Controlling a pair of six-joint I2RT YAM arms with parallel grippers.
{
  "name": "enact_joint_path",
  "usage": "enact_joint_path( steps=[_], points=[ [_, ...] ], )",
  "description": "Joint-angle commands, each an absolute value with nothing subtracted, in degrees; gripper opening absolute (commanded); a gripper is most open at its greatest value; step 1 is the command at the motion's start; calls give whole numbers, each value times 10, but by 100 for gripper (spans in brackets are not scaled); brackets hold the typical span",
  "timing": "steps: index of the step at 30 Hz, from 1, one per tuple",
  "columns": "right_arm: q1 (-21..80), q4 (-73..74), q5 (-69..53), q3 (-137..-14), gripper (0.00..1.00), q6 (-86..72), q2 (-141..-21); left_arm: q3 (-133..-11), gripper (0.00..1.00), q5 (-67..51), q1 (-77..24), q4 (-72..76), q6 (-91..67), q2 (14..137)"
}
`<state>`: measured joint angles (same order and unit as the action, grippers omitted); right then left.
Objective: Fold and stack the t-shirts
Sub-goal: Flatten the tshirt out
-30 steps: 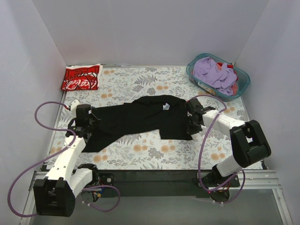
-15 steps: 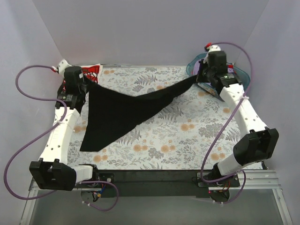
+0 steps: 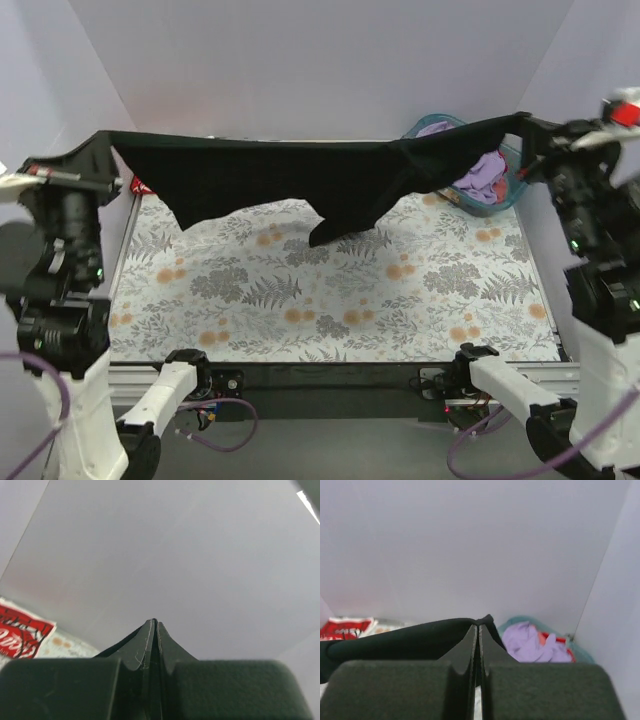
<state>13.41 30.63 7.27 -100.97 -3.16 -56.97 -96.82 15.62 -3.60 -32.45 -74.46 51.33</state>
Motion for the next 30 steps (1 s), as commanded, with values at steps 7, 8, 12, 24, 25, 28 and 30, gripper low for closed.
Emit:
enact_joint_path(
  steps=[7, 8, 12, 24, 25, 28, 30],
  points=[
    [133, 291, 96, -1126, 1, 81, -500, -1034, 0, 139, -39, -315, -727, 451],
    [132, 291, 100, -1144, 1, 87, -504, -1039, 0, 140, -40, -315, -724, 454],
    [132, 287, 95, -1161, 1, 114, -530, -1045, 0, 148, -50, -317, -711, 463],
    [132, 129, 8, -916, 1, 86, -689, -738, 0, 212, -53, -221, -695, 576],
    [132, 113, -15, -898, 1, 85, -704, -717, 0, 234, -53, -209, -696, 602],
    [132, 52, -37, -832, 1, 79, -772, -622, 0, 255, -46, -137, -705, 665],
    [132, 12, -44, -810, 1, 77, -808, -576, 0, 250, -31, -86, -717, 702]
  ],
)
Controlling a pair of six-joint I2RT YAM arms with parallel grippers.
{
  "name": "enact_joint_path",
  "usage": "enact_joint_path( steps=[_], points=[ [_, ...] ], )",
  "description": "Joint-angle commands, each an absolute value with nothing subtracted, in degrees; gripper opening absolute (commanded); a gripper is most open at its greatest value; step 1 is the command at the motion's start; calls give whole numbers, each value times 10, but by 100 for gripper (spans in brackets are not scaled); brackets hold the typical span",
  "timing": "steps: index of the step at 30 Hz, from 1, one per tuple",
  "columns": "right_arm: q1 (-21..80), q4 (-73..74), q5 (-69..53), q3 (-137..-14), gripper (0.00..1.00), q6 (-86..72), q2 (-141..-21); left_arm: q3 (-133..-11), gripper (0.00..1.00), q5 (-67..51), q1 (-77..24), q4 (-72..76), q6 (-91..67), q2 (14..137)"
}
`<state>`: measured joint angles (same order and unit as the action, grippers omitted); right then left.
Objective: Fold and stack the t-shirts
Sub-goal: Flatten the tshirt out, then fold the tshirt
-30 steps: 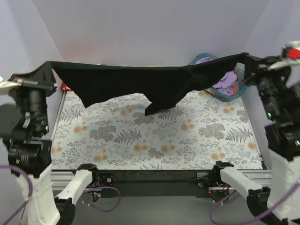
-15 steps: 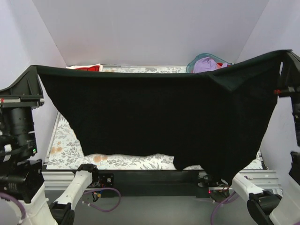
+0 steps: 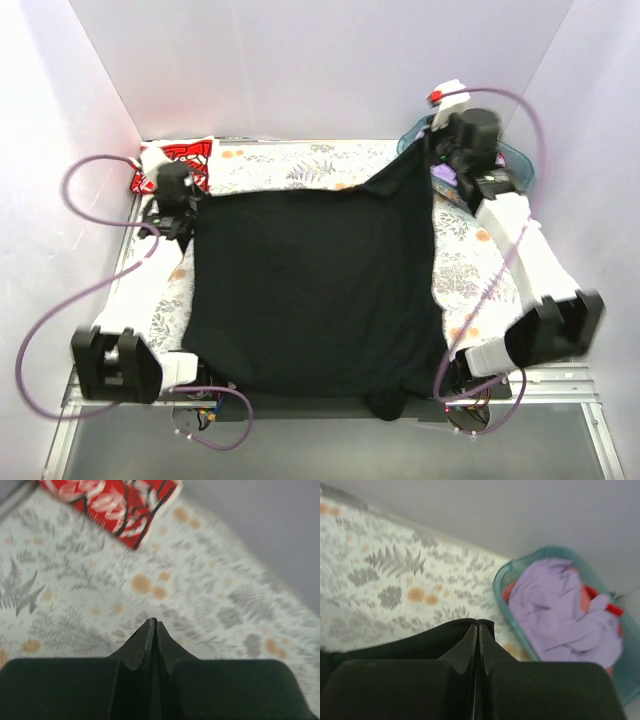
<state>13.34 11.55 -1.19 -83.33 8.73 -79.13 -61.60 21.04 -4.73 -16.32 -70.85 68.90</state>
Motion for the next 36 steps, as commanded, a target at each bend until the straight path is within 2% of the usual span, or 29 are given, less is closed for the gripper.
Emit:
enact_joint_path(
  steps=[1, 5, 12, 21, 36],
  points=[
    [133, 5, -47, -803, 1, 77, -849, -568, 0, 244, -25, -73, -730, 727],
    [132, -16, -44, -819, 1, 77, -949, -566, 0, 213, -3, -20, -747, 874],
    [123, -20, -44, -861, 1, 73, -1060, -640, 0, 151, 26, -25, -724, 1019],
    [120, -1, -78, -868, 1, 41, -1050, -668, 0, 114, 41, -59, -715, 1024],
    [120, 91, -42, -750, 1, -34, -920, -668, 0, 97, 54, -149, -724, 949]
  ],
)
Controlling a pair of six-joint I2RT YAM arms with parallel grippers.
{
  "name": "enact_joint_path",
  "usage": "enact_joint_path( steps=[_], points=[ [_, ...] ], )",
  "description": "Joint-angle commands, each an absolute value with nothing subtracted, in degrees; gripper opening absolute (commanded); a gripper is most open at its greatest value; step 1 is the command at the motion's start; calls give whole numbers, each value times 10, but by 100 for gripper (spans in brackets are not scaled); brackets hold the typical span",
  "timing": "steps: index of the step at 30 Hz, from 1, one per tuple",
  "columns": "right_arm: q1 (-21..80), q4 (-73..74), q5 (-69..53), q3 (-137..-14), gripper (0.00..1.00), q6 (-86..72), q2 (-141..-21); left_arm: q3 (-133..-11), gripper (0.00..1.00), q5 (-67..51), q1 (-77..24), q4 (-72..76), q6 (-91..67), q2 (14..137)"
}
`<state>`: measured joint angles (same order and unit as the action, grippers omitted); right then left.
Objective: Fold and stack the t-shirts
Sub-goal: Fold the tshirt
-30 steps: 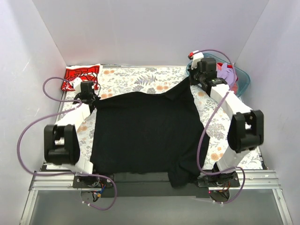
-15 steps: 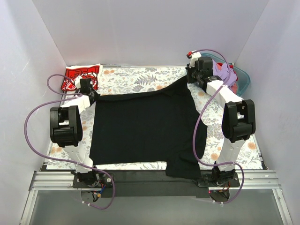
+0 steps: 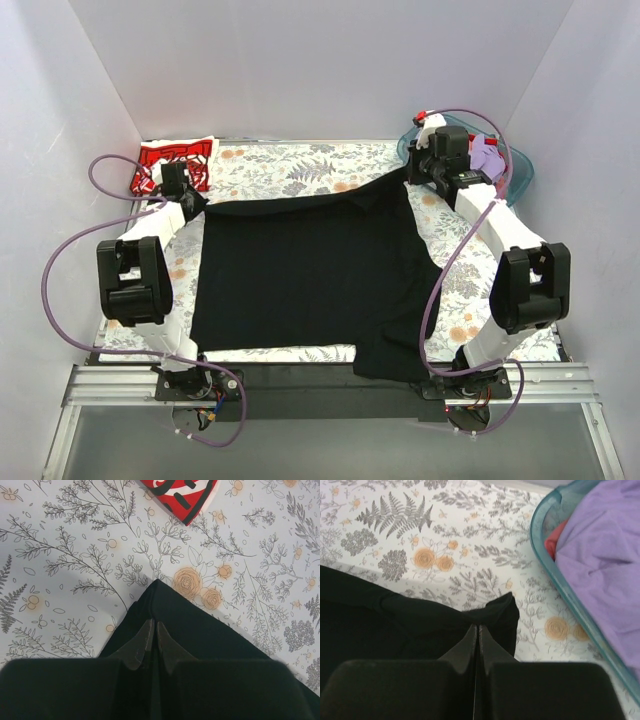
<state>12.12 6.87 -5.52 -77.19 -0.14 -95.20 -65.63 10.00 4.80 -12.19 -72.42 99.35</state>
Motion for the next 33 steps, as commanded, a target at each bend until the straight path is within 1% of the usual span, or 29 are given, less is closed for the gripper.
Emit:
enact_joint_path(
  steps=[1, 7, 13, 16, 27, 33],
  points=[
    [120, 104, -43, -744, 1, -42, -914, -669, 0, 96, 54, -161, -725, 947],
    [120, 155, -56, -690, 1, -83, -864, -654, 0, 80, 55, -199, -738, 905],
    [120, 177, -79, -610, 1, -130, -817, -592, 0, 82, 55, -207, -750, 877],
    [120, 187, -86, -591, 1, -135, -802, -571, 0, 83, 55, -207, -750, 870],
    [119, 248, -104, -639, 1, -139, -795, -613, 0, 102, 56, -242, -741, 858],
    [120, 279, -111, -625, 1, -145, -773, -606, 0, 114, 56, -248, -737, 858]
  ],
)
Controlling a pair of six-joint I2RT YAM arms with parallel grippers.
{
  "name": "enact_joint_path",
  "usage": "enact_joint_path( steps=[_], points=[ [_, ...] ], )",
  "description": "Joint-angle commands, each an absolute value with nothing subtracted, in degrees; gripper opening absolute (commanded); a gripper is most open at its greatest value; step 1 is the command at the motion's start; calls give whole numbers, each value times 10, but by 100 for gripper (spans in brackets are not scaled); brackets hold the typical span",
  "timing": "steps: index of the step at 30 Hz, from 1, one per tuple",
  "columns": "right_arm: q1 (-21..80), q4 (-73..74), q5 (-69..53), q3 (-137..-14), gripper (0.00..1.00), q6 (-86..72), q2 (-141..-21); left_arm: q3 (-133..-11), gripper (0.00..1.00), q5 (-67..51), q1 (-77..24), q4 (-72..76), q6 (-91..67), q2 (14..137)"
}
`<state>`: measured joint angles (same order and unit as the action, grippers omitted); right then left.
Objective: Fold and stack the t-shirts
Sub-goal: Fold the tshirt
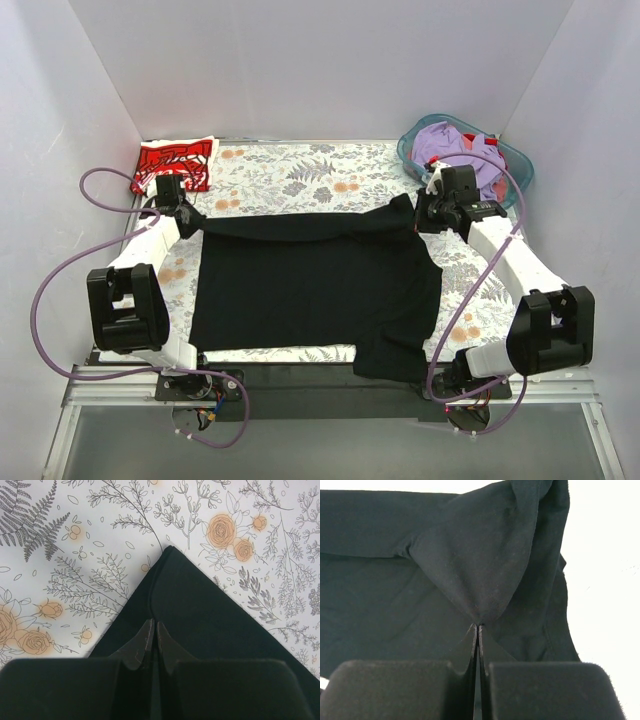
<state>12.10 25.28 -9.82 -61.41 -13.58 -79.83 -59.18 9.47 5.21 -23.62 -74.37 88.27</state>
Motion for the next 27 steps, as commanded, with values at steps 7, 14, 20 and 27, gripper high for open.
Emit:
enact_joint_path(
  steps=[7, 14, 20, 27],
  points=[
    [119, 273, -125, -533, 1, -163, -759, -549, 0, 117, 56, -226, -751, 867],
    [120, 247, -165, -476, 16, -172, -789, -513, 0, 115, 56, -214, -765, 891],
    [74, 211, -186, -525, 50, -187, -797, -533, 20, 129, 57, -209, -753, 853],
    [20, 116, -240, -620, 56, -215, -874, -589, 52, 71, 55, -201, -727, 849]
  ],
)
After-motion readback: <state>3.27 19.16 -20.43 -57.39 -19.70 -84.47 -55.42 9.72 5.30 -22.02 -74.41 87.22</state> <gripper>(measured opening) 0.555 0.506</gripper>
